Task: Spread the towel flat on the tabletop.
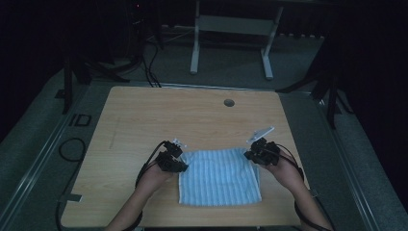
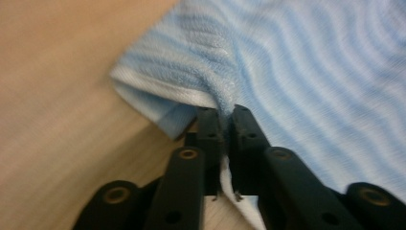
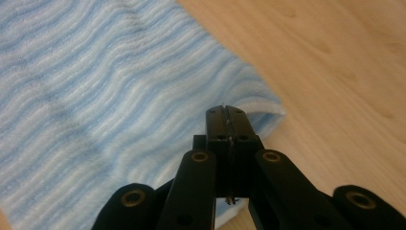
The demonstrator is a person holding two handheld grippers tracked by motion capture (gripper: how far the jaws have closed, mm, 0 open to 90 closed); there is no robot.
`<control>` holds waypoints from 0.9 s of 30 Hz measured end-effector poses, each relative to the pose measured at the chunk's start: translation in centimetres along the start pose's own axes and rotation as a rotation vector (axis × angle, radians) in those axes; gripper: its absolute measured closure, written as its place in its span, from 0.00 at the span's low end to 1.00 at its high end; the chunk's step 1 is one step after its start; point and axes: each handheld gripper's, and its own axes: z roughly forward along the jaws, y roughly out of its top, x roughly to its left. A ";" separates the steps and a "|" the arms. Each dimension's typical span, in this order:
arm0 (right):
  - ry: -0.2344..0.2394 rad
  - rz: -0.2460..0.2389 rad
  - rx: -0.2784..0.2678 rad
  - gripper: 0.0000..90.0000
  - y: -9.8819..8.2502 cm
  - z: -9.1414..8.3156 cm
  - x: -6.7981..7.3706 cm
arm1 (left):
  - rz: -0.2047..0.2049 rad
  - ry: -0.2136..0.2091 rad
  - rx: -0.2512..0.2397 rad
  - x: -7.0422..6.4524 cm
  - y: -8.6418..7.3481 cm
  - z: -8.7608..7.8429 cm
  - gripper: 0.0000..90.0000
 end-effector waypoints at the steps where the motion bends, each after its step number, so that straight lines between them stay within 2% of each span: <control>1: -0.006 0.003 -0.008 1.00 0.0 -0.4 -0.1 | -0.003 0.018 -0.034 -0.2 0.1 -0.6 0.94; 3: -0.025 0.003 -0.033 1.00 0.0 -1.3 -0.2 | -0.005 0.012 -0.131 -0.8 0.3 -2.9 0.95; 5: -0.045 0.009 -0.081 1.00 -0.3 -3.0 -0.1 | 0.013 -0.005 -0.187 -1.8 -0.2 -5.1 0.95; 7: -0.053 0.013 -0.150 1.00 -1.3 -5.2 0.5 | 0.048 -0.028 -0.195 -2.6 -1.1 -6.5 0.94; 9: -0.029 0.023 -0.183 1.00 -2.6 -6.4 1.5 | 0.082 -0.076 -0.163 -3.5 -2.9 -7.3 0.93; 10: -0.020 0.008 -0.176 1.00 -3.7 -6.8 2.5 | 0.089 -0.099 -0.138 -3.8 -3.6 -7.2 0.89; 11: -0.004 0.003 -0.166 1.00 -4.5 -6.8 3.2 | 0.110 -0.149 -0.075 -4.1 -4.8 -6.8 0.84; 12: 0.048 0.007 -0.138 1.00 -5.9 -6.5 4.1 | 0.122 -0.169 -0.045 -4.3 -5.6 -6.5 0.75; 13: 0.070 0.003 -0.118 0.99 -6.7 -6.1 4.7 | 0.128 -0.194 -0.014 -4.3 -6.5 -6.1 0.71; 14: 0.098 0.006 -0.085 0.99 -7.7 -5.5 5.3 | 0.117 -0.225 0.016 -4.2 -7.3 -5.6 0.67; 16: 0.133 0.013 -0.026 0.95 -9.3 -4.5 6.1 | 0.077 -0.255 0.033 -3.6 -8.5 -5.0 0.64; 18: 0.150 0.039 -0.007 0.87 -10.2 -4.1 6.0 | 0.044 -0.238 0.048 -2.6 -8.9 -4.6 0.59; 20: 0.098 0.065 -0.035 0.79 -10.2 -4.5 5.3 | 0.021 -0.221 0.043 -1.9 -8.7 -4.4 0.54; 22: 0.079 0.105 -0.076 0.75 -9.6 -5.3 4.1 | 0.014 -0.191 0.038 -1.3 -8.1 -4.3 0.54; 24: 0.035 0.100 -0.087 0.73 -8.5 -5.6 3.3 | 0.028 -0.154 0.034 -0.9 -7.3 -4.0 0.54; 25: 0.031 0.094 -0.081 0.72 -8.0 -5.4 3.1 | 0.036 -0.132 0.032 -0.6 -6.7 -3.6 0.54; 27: 0.016 0.069 -0.050 0.70 -6.7 -4.1 2.3 | 0.052 -0.098 0.035 -0.3 -5.9 -3.0 0.54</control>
